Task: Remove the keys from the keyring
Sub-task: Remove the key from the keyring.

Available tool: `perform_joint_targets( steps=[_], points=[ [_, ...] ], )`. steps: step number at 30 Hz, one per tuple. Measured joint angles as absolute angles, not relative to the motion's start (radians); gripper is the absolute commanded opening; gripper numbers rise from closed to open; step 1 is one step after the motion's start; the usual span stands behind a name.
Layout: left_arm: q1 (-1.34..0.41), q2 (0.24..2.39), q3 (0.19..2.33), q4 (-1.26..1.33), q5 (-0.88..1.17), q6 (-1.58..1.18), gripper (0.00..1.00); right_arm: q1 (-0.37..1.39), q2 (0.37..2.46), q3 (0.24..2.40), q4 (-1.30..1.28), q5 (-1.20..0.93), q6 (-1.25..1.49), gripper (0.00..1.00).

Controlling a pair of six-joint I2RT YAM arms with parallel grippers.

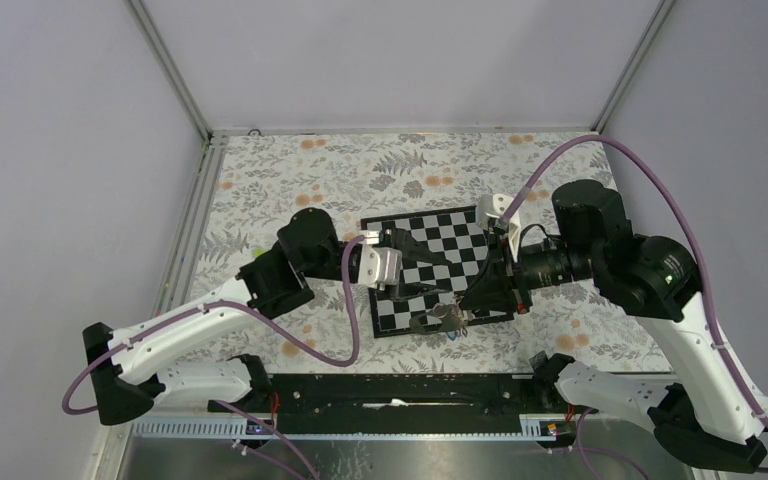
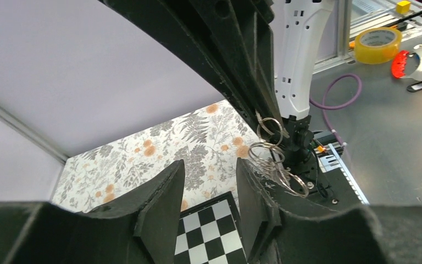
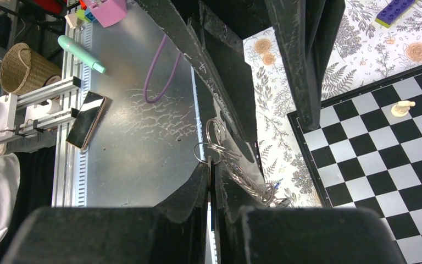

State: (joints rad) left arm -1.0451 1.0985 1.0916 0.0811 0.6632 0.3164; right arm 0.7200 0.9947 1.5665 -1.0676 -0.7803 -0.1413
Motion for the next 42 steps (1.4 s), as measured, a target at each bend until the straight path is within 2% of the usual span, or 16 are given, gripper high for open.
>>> perform_joint_targets(
  steps=[8,16,28,42],
  points=[
    [-1.045,1.101,1.091,0.129,0.757,0.275,0.51,0.72,0.99,1.567,-1.065,-0.776,-0.142,0.07],
    [-1.045,1.101,1.091,0.156,0.82,0.236,0.51,0.72,0.986,1.567,-1.065,-0.776,-0.142,0.07],
    [-1.045,1.102,1.085,0.183,0.801,0.228,0.47,0.72,0.985,1.567,-1.064,-0.78,-0.141,0.07],
    [-1.045,1.122,1.071,0.184,0.786,0.228,0.48,0.72,0.97,1.568,-1.056,-0.799,-0.141,0.07]
  ],
)
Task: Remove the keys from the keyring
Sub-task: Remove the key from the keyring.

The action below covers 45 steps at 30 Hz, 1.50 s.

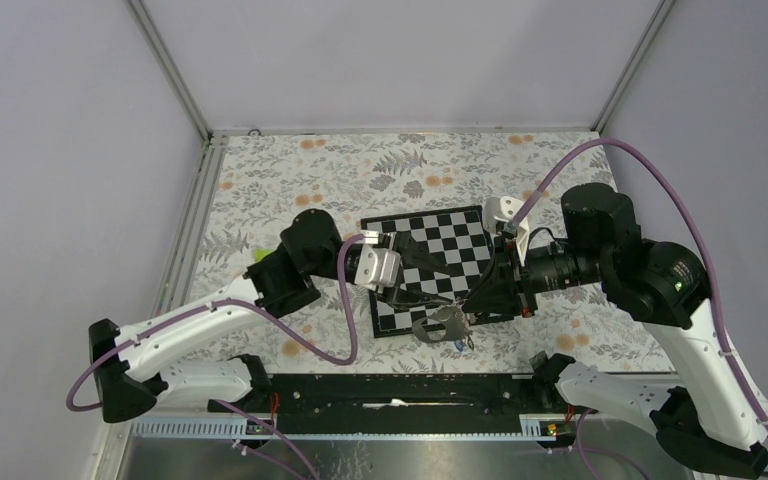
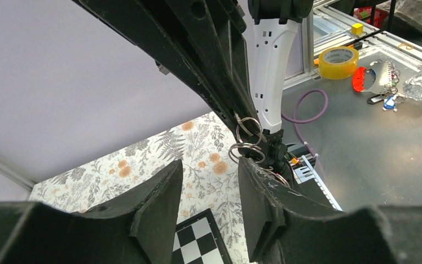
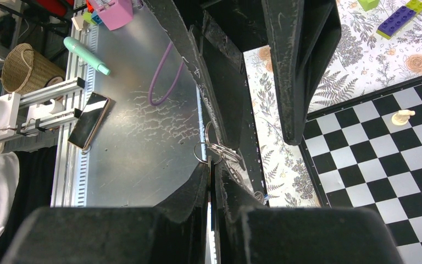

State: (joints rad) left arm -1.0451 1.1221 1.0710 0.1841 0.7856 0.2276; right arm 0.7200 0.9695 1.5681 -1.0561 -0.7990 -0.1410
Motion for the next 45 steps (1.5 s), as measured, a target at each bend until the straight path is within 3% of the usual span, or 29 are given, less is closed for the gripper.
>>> perform_joint_targets(
  steps=[38,45],
  points=[
    [-1.045,1.154,1.071,0.271,0.887,0.132,0.5,0.72,0.969,1.568,-1.043,-0.798,-0.141,0.07],
    [-1.045,1.154,1.071,0.279,0.891,0.126,0.38,0.72,0.968,1.568,-1.042,-0.798,-0.141,0.07]
  ],
)
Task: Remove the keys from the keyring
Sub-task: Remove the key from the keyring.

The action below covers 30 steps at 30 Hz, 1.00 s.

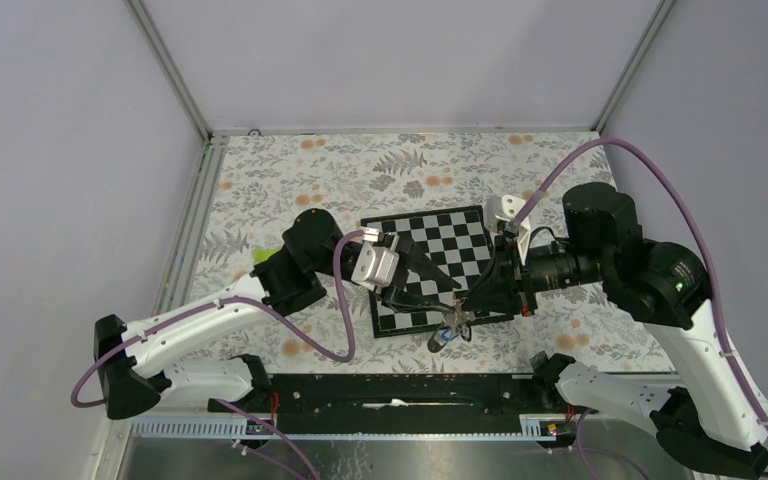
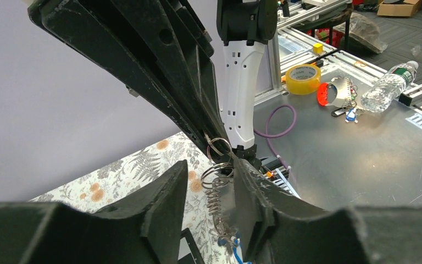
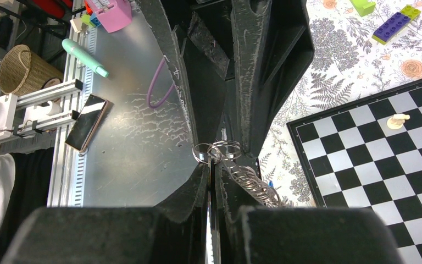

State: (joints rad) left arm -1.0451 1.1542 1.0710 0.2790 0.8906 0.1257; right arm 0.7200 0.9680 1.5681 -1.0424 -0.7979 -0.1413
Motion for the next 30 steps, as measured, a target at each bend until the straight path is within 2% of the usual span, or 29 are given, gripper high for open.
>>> perform_joint_targets(
  steps=[14,22,30],
  points=[
    [-1.045,1.161,1.071,0.282,0.924,0.12,0.19,0.72,0.959,1.568,-1.042,-0.794,-0.141,0.07],
    [-1.045,1.161,1.072,0.252,0.919,0.136,0.01,0.72,0.939,1.568,-1.042,-0.767,-0.142,0.07],
    [-1.045,1.16,1.081,0.225,0.904,0.162,0.0,0.72,0.93,1.568,-1.042,-0.743,-0.142,0.07]
  ],
)
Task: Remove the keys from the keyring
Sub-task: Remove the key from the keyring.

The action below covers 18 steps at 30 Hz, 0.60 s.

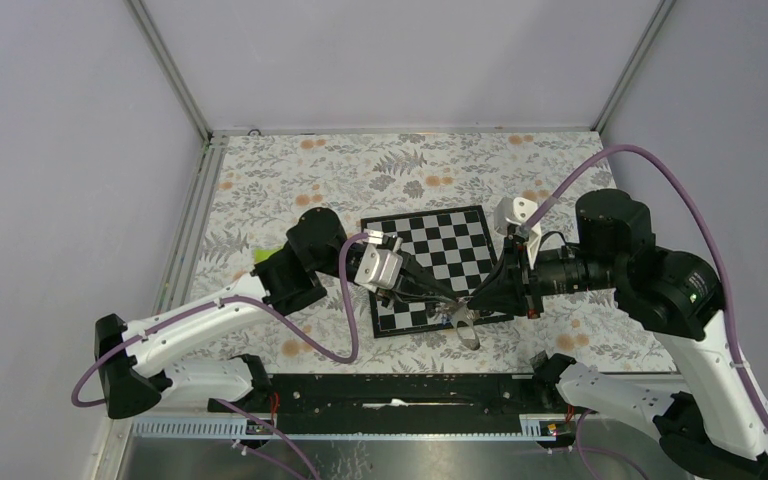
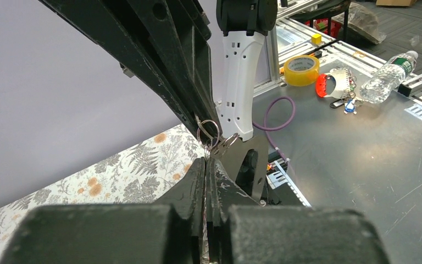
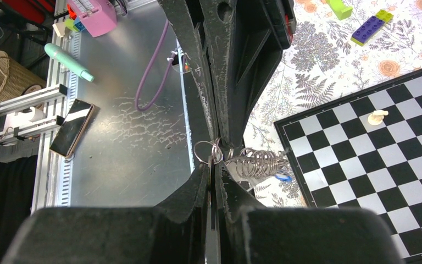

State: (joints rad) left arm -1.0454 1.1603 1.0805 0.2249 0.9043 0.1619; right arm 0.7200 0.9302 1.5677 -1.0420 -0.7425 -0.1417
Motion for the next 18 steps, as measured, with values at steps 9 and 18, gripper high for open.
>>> perform_joint_targets(
  steps=[9,18],
  points=[
    [-1.045,1.151,1.081,0.216,0.881,0.184,0.0,0.72,0.904,1.544,-1.027,-0.722,-0.141,0.06],
    [-1.045,1.099,1.08,0.175,0.863,0.196,0.0,0.72,0.887,1.525,-1.008,-0.715,-0.141,0.06]
  ],
)
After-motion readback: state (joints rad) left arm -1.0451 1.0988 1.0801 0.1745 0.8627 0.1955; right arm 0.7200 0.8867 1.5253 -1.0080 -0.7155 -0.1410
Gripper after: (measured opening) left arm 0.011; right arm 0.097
